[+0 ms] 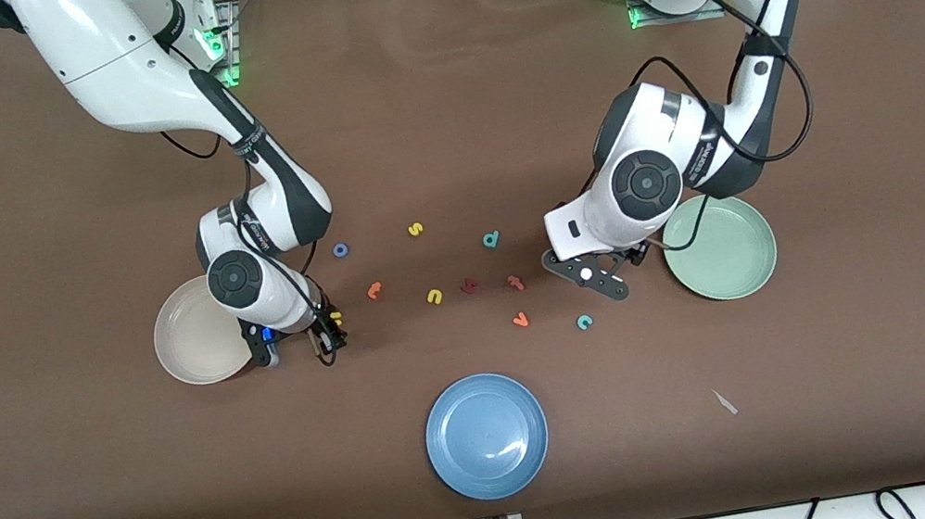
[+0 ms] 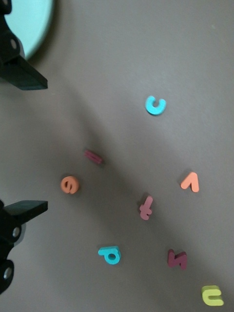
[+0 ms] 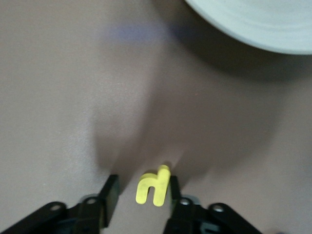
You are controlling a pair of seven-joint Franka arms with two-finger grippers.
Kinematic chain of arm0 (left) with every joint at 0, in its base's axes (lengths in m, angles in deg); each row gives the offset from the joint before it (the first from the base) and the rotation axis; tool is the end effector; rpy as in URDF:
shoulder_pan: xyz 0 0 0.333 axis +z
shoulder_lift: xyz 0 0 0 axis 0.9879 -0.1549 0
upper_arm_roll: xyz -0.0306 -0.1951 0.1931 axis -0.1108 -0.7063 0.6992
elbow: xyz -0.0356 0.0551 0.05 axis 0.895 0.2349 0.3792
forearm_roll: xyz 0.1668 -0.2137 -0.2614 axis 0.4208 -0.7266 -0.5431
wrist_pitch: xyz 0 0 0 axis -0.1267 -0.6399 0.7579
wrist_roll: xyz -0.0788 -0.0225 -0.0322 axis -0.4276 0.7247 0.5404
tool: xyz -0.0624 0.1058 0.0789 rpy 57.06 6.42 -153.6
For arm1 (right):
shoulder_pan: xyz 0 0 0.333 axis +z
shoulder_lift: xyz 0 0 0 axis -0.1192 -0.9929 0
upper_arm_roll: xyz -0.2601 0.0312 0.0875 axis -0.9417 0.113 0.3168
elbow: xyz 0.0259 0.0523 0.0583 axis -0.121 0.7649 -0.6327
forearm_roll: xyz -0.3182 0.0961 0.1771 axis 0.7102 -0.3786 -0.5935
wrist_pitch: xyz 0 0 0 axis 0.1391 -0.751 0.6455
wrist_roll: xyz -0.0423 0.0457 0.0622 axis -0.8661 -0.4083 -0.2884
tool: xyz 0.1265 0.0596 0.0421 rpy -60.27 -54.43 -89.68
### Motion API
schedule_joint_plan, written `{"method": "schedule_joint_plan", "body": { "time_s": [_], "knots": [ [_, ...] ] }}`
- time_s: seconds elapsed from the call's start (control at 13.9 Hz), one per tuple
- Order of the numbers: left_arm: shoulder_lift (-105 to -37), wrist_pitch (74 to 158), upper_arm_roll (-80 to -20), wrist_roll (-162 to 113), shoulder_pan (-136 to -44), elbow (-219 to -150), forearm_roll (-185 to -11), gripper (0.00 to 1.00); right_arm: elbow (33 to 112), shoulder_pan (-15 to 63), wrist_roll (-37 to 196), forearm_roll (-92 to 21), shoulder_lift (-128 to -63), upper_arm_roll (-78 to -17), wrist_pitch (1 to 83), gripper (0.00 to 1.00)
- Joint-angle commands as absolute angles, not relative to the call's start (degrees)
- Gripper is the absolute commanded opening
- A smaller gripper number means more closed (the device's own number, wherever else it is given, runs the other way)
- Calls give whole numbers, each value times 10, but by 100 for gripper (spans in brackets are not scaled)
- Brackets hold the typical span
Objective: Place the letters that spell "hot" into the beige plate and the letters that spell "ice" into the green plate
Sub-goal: 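Grasp the yellow h letter with the right gripper while the left gripper reaches letters, then drop the yellow h on the cream plate while the left gripper grasps red i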
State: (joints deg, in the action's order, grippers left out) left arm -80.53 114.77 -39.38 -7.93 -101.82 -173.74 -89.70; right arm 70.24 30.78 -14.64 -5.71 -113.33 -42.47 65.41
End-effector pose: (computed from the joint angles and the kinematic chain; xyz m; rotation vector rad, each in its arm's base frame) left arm 0.5701 -0.2986 0.2233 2.9087 -0.9655 -0.2374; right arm 0.5888 0.2581 0.1216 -2.5174 1.7884 0.0877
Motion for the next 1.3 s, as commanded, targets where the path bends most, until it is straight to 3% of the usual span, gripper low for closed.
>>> {"method": "schedule_joint_plan", "body": {
  "time_s": [0.0,0.29,0.43,0.72,1.08,1.23],
  "knots": [
    [-832,1194,-393,-5,-1016,-1740,-893,97,701,309,-147,-67,-1144,-426,653,18],
    [-858,1209,-393,22,-1017,-1754,-892,75,697,309,-145,-66,-1149,-426,655,0],
    [-859,1237,-393,23,-1019,-1774,-886,71,681,306,-125,-59,-1144,-427,627,0],
    [-865,1302,-393,41,-1020,-1806,-887,70,696,305,137,-54,-1095,-447,509,0],
    [-883,1331,-393,41,-1033,-1806,-886,62,790,305,359,-44,-1007,-494,510,0],
    [-884,1332,-392,42,-1033,-1807,-886,56,850,304,463,-45,-968,-530,553,0]
  ]
}}
